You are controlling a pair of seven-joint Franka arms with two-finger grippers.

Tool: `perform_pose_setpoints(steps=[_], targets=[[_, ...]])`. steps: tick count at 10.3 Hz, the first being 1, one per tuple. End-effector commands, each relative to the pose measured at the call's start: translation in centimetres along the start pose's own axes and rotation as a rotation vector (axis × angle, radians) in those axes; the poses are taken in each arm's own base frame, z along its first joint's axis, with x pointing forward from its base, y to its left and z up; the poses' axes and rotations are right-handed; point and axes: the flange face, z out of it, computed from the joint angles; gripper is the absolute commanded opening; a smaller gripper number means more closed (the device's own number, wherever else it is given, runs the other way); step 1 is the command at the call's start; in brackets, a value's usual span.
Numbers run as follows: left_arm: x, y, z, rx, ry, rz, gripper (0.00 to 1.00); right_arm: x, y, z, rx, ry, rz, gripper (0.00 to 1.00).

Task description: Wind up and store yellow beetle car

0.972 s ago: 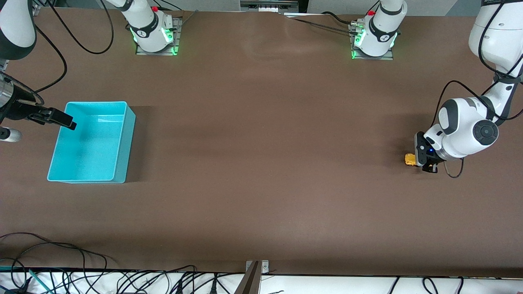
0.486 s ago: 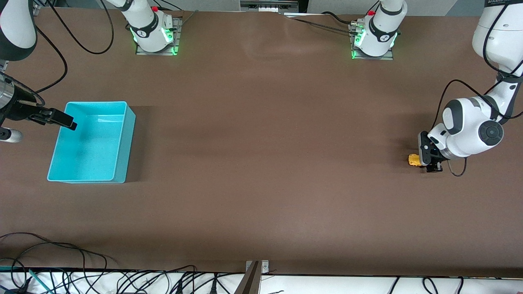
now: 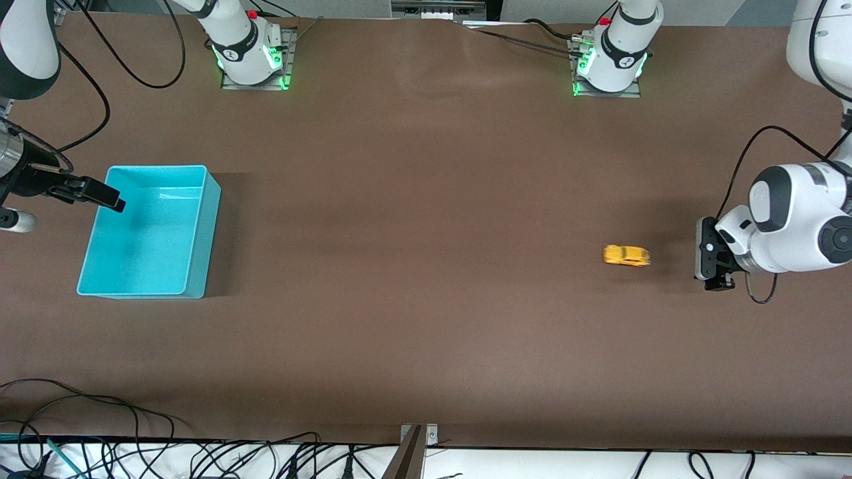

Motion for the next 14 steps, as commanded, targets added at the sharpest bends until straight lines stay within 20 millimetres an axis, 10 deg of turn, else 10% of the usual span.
perform_pose_setpoints(steps=[1, 9, 14], targets=[[0.1, -0.4, -3.5, -0.029, 0.025, -0.044, 1.00, 0.2, 0.2, -0.3, 0.019, 0.001, -0.009, 1.00], [2.5, 2.8, -15.3, -0.053, -0.007, -0.434, 1.00, 0.3, 0.8, -0.2, 0.020, -0.001, -0.022, 1.00], [5.3, 4.5, -20.4, -0.064, 0.044, -0.800, 1.00, 1.3, 0.0, 3.4, -0.007, -0.057, -0.263, 1.00]])
